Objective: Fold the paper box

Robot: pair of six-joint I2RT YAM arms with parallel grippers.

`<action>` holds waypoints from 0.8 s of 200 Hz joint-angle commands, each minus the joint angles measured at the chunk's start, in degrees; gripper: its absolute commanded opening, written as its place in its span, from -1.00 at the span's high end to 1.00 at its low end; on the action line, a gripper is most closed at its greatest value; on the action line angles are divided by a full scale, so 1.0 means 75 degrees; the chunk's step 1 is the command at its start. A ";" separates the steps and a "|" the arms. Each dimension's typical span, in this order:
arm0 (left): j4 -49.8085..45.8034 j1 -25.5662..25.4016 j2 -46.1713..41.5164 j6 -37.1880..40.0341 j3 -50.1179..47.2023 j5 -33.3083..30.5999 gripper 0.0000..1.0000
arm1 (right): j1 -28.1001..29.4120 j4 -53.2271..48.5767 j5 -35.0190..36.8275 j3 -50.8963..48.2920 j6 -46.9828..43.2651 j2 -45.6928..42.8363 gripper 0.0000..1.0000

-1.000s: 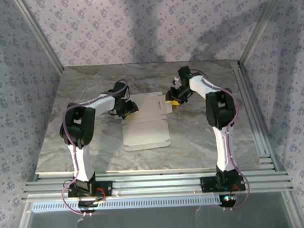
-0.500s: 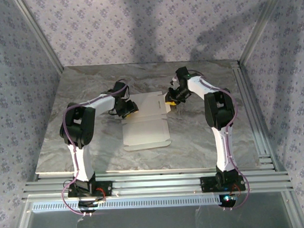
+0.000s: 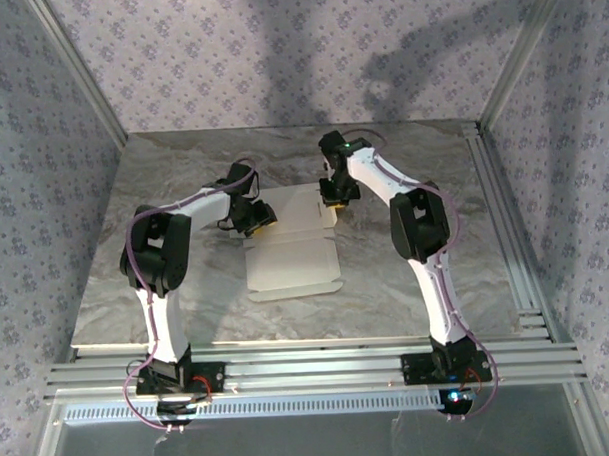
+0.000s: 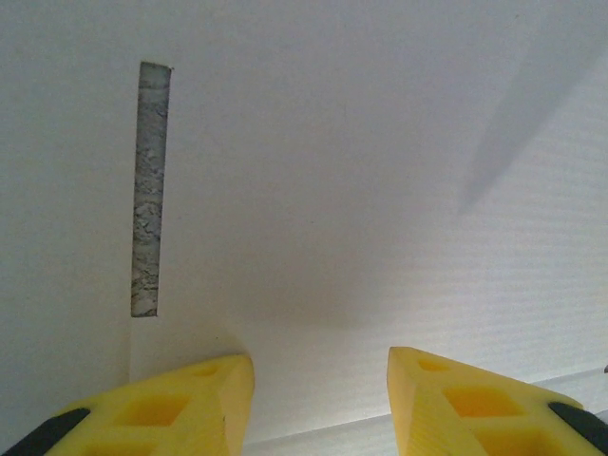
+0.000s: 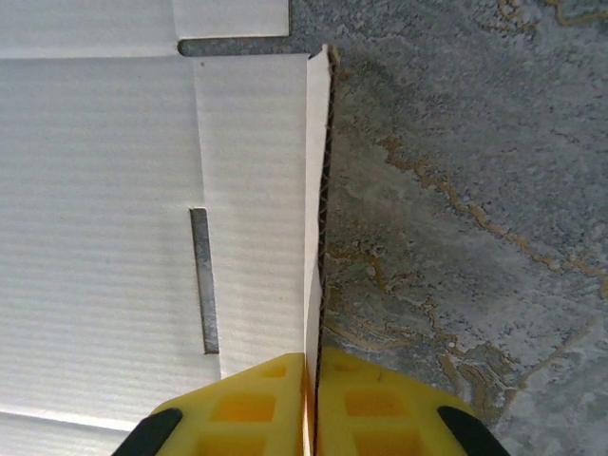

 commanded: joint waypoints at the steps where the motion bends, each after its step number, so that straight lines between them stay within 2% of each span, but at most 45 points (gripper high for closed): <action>1: -0.0264 -0.0020 0.0298 0.0158 -0.0040 -0.0072 0.13 | 0.0203 -0.0670 0.0448 0.0288 0.0184 0.0345 0.73; 59: -0.0198 -0.0049 0.0333 0.0110 -0.0063 -0.0028 0.15 | 0.0307 -0.0733 0.0795 0.0644 0.0223 0.0674 0.48; 119: -0.0203 -0.0055 0.0357 0.0122 -0.0004 0.0034 0.16 | 0.0303 -0.0217 -0.0451 0.0621 0.0322 0.0598 0.48; 130: -0.0203 -0.0055 0.0339 0.0113 -0.0015 0.0034 0.16 | 0.0301 -0.0270 -0.0432 0.0632 0.0408 0.0611 0.54; 152: -0.0241 -0.0043 -0.0008 0.0039 -0.0115 -0.0155 0.13 | 0.0270 -0.0609 0.0235 0.0661 0.0389 0.0569 1.00; 160: -0.0320 -0.0032 -0.0353 0.0009 -0.0198 -0.0334 0.05 | 0.0238 -0.0651 0.0582 0.0518 0.0287 0.0425 1.00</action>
